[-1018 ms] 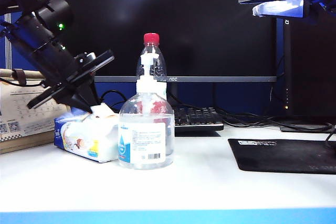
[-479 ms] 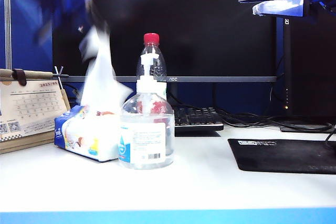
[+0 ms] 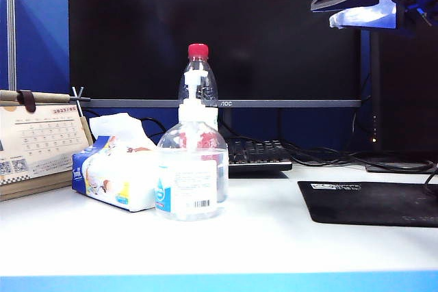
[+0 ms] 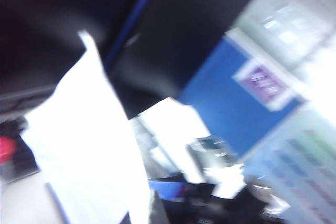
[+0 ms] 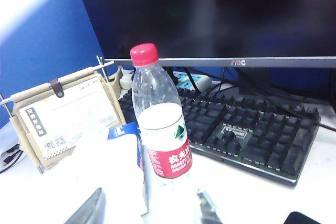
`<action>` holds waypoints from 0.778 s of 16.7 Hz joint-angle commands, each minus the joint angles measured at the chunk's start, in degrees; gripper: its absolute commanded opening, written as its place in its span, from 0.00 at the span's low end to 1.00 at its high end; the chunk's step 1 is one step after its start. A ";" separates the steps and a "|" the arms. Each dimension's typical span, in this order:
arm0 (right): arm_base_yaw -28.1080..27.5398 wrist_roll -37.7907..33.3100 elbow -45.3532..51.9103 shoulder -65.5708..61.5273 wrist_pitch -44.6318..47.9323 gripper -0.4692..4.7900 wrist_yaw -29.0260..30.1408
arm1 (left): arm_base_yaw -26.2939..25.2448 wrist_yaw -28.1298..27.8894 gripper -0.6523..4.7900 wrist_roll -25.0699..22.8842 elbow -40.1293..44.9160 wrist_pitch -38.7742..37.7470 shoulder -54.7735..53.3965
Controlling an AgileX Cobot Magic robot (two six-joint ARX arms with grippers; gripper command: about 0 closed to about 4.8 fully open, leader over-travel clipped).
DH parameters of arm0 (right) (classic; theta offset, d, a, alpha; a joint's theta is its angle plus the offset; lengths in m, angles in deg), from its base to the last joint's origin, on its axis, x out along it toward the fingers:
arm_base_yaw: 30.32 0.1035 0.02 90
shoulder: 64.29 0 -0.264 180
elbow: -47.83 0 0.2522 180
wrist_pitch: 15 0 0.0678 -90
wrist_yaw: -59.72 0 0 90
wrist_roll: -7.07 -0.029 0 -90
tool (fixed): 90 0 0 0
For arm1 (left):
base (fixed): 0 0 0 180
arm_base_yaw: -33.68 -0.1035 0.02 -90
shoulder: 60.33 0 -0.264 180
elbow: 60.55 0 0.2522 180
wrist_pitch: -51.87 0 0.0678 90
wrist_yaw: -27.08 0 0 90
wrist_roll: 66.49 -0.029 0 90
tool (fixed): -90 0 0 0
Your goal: Pull out a tissue from the tissue dispenser, then press the switch of the alcohol sanitizer bottle to drop some sanitizer on the paper tissue, and finally place the treated tissue on the table.
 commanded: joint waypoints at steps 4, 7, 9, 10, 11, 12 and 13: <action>0.02 -3.63 -0.20 0.15 1.16 0.49 1.05 | 1.20 -3.39 0.11 4.42 15.87 -4.70 16.61; 0.02 -3.61 -0.20 0.15 1.55 0.49 1.25 | 1.20 -6.38 0.11 6.32 27.04 -3.63 23.12; 0.02 -3.61 -0.20 0.15 1.64 0.49 1.53 | 1.20 -5.49 0.11 7.65 33.66 0.46 23.98; 0.02 -3.61 -0.20 0.15 1.66 0.49 1.57 | 1.20 -3.54 0.11 11.61 40.17 9.90 23.08; 0.02 -3.58 -0.20 0.15 1.92 0.49 1.55 | 1.20 -2.43 0.11 14.82 43.52 15.58 22.75; 0.02 -3.58 -0.20 0.15 2.67 0.49 1.55 | 1.20 -2.29 0.11 16.04 45.42 18.27 22.51; 0.02 -3.56 -0.20 0.15 3.67 0.49 1.57 | 1.20 -2.36 0.11 15.96 46.42 18.86 22.43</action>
